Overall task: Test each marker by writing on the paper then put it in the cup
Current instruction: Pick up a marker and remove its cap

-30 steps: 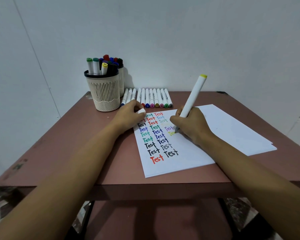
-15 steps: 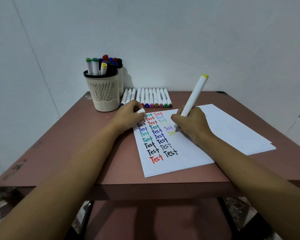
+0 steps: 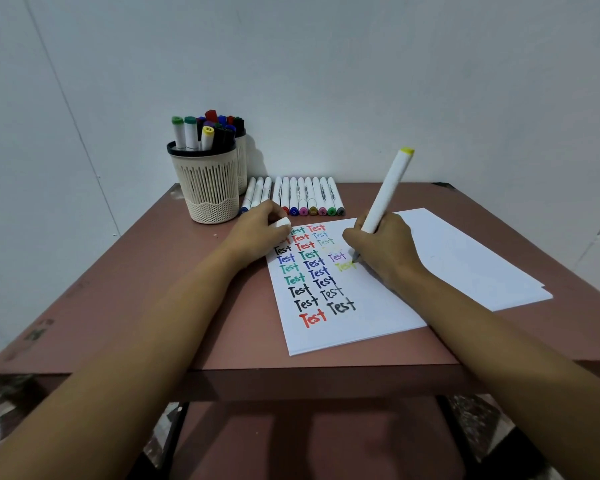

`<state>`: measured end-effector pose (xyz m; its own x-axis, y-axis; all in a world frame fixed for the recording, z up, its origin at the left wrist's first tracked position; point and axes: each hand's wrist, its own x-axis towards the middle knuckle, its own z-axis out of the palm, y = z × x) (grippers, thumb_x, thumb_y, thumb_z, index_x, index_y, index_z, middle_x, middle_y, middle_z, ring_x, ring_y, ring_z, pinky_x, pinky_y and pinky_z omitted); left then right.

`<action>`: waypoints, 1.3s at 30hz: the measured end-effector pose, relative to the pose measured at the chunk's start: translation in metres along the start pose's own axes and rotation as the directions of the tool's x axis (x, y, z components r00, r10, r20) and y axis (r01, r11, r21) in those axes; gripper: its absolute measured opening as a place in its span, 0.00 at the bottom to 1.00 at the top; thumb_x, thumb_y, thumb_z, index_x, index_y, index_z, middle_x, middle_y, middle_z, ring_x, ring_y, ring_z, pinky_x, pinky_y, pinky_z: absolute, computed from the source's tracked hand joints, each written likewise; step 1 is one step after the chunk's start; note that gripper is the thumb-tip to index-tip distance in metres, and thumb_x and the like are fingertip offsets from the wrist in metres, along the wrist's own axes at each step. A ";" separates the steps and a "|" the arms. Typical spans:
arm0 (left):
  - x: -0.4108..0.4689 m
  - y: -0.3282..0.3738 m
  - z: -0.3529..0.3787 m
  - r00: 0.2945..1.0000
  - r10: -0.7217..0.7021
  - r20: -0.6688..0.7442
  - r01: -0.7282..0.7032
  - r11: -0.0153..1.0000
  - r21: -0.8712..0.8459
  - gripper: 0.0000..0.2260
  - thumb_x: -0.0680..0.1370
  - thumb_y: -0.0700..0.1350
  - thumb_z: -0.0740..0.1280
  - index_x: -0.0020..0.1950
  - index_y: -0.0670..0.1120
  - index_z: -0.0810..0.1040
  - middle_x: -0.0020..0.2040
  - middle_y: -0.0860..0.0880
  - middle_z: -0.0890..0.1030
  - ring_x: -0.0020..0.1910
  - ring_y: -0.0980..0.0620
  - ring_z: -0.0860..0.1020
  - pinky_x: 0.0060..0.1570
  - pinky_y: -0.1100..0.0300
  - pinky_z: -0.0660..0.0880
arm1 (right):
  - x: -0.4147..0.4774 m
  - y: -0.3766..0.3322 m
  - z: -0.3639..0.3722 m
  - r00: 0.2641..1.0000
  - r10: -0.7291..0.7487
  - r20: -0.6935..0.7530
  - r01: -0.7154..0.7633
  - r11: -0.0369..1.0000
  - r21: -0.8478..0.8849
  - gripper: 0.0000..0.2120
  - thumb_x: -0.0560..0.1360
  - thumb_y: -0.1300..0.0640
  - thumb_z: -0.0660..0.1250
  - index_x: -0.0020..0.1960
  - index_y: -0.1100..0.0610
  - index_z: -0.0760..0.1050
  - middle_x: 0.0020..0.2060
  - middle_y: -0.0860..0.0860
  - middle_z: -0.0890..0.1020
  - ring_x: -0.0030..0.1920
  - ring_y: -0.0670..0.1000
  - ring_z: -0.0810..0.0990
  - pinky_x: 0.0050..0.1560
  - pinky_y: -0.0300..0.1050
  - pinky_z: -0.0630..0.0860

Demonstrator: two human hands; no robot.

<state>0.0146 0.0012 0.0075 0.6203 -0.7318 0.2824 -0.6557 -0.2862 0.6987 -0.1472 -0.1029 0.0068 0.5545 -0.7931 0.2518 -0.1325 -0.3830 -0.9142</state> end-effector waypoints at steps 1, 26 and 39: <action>0.000 0.000 0.000 1.000 0.003 -0.001 -0.003 1.000 0.008 0.09 0.76 0.44 0.65 0.56 0.45 0.74 0.49 0.51 0.76 0.47 0.55 0.74 0.38 0.70 0.67 | 0.000 0.000 0.000 1.000 -0.002 -0.004 0.002 1.000 0.002 0.10 0.70 0.66 0.66 0.33 0.57 0.68 0.28 0.52 0.73 0.30 0.50 0.77 0.32 0.44 0.75; -0.018 0.021 0.007 0.939 0.343 0.017 -0.343 0.939 -0.004 0.14 0.78 0.47 0.65 0.61 0.44 0.77 0.49 0.55 0.79 0.45 0.61 0.75 0.43 0.77 0.67 | 0.006 -0.014 -0.007 0.980 -0.001 0.198 -0.130 0.753 0.645 0.13 0.77 0.68 0.61 0.35 0.58 0.75 0.29 0.52 0.83 0.34 0.48 0.81 0.37 0.37 0.79; -0.020 0.023 0.012 0.916 0.401 0.027 -0.400 0.916 -0.026 0.11 0.79 0.47 0.63 0.58 0.44 0.76 0.41 0.49 0.79 0.39 0.54 0.76 0.42 0.65 0.70 | 0.006 -0.011 -0.006 0.957 0.025 0.290 -0.181 0.831 0.526 0.07 0.75 0.58 0.68 0.39 0.58 0.76 0.26 0.49 0.73 0.26 0.44 0.69 0.26 0.35 0.66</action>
<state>-0.0181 0.0019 0.0103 0.2934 -0.8018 0.5206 -0.8375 0.0471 0.5445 -0.1470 -0.1066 0.0201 0.7652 -0.6314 0.1260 0.2213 0.0742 -0.9724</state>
